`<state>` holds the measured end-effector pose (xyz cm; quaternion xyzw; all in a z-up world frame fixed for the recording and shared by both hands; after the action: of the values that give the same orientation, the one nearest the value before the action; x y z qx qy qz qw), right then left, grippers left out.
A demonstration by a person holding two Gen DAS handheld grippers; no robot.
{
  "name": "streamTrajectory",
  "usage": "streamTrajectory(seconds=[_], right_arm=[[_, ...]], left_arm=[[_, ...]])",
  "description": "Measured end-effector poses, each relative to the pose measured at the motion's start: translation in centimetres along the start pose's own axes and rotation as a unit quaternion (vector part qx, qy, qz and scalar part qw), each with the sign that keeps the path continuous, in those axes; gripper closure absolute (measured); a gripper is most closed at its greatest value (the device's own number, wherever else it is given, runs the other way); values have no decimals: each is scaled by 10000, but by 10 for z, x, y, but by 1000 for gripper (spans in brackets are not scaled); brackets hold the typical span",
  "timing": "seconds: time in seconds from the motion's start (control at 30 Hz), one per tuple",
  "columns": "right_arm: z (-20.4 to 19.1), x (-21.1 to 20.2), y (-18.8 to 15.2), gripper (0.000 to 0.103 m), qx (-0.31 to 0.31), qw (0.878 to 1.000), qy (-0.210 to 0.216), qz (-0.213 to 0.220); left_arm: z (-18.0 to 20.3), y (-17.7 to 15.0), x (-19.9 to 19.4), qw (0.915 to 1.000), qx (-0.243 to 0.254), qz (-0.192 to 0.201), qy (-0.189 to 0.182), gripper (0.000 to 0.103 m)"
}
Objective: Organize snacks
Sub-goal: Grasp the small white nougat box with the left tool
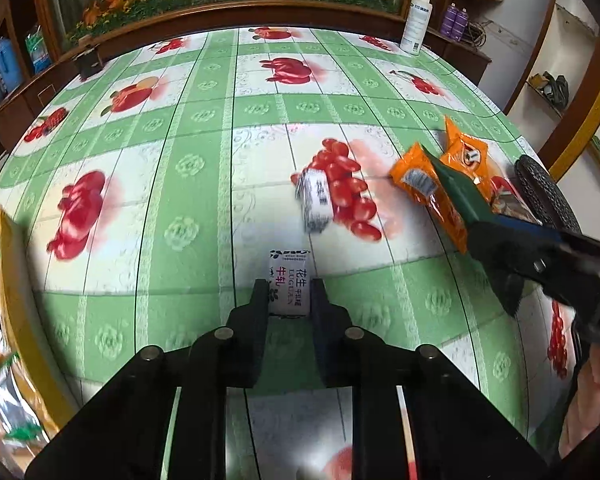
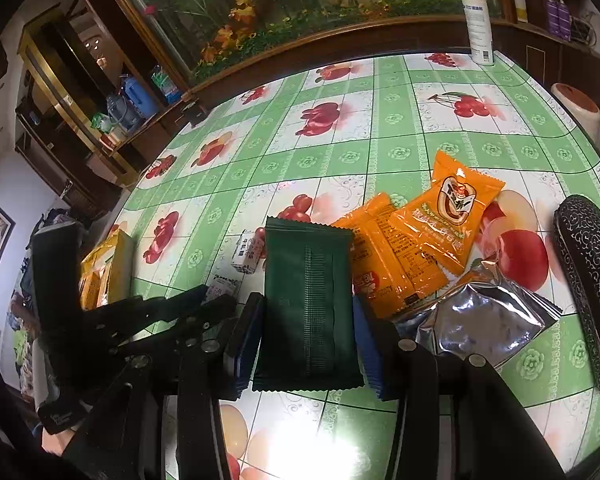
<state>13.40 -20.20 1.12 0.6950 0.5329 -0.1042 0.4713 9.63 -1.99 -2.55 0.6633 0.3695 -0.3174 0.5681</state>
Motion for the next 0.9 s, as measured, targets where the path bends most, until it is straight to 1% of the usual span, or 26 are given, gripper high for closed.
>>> streamTrajectory(seconds=[0.23, 0.33, 0.43, 0.6, 0.63, 0.9], right_arm=[[-11, 15, -9, 57, -187, 9996, -14, -214], [-17, 20, -14, 57, -301, 9991, -37, -300], [-19, 24, -17, 57, -356, 9987, -25, -354], [-18, 22, -16, 57, -362, 9988, -40, -329], [-18, 22, -16, 57, -359, 9988, -33, -324], [-26, 19, -16, 57, -483, 9985, 10, -251]], left_arm=[[-5, -23, -15, 9997, -198, 40, -100, 86], [-2, -29, -19, 9999, -163, 8, -29, 86], [3, -29, -18, 9999, -94, 73, 64, 86], [7, -30, -20, 9994, -76, 245, 220, 86], [7, -31, -22, 9993, -95, 284, 202, 86], [5, -37, -52, 9962, -127, 777, 373, 86]])
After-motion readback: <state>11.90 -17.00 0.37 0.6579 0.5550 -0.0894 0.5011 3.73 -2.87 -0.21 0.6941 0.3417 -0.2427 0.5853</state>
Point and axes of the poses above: each gripper's, at about its wrist camera, not at the fingertips, and x roughly the way its jaws point, z to its right, y to its top, the point moved 4 cm from there along x, roughly the way its jaws point, and after that the axes turned 14 degrees about y, right-handed, at the moved point
